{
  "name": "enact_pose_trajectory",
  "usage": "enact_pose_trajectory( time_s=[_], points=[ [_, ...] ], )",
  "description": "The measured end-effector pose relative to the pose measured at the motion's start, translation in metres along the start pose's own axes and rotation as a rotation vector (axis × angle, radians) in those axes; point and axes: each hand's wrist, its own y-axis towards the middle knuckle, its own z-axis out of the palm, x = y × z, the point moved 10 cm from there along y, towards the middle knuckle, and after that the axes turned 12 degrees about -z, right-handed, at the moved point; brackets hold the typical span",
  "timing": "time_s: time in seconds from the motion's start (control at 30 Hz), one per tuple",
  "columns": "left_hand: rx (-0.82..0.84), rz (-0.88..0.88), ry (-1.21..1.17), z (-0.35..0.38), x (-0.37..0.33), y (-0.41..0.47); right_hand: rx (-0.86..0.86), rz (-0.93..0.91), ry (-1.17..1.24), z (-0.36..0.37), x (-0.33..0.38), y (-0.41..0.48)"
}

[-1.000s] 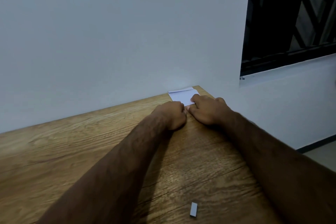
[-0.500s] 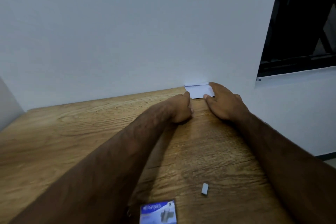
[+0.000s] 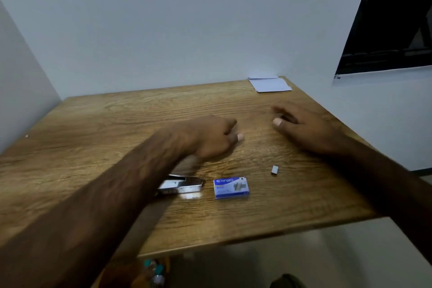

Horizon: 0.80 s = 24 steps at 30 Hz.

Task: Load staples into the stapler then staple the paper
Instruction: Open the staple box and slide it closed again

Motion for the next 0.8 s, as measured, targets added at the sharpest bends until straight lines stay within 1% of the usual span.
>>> enact_pose_trajectory(
  time_s=[0.1,0.17,0.27,0.4,0.53,0.7,0.73,0.8],
  points=[
    [0.016,0.043,-0.066,0.002,0.008,-0.034,0.071,-0.095,0.068,0.008,0.029,-0.036],
    [0.045,0.078,-0.160,0.006,0.013,-0.055,0.100,-0.130,0.134,0.010,0.043,-0.057],
    [0.082,0.137,-0.271,0.017,0.022,-0.084,0.127,-0.165,0.128,0.015,0.054,-0.076],
    [-0.035,0.151,-0.303,0.025,0.038,-0.109,0.100,-0.234,0.020,0.020,0.066,-0.078],
    [-0.146,0.155,-0.254,0.026,0.035,-0.116,0.083,-0.243,-0.002,0.019,0.070,-0.076],
    [-0.224,0.151,-0.273,0.025,0.033,-0.115,0.021,-0.273,-0.153,0.020,0.085,-0.082],
    [-0.235,0.147,-0.283,0.025,0.034,-0.115,-0.008,-0.283,-0.161,0.020,0.090,-0.085],
    [-0.251,0.137,-0.305,0.025,0.035,-0.116,-0.064,-0.267,-0.086,0.019,0.098,-0.093]
  ],
)
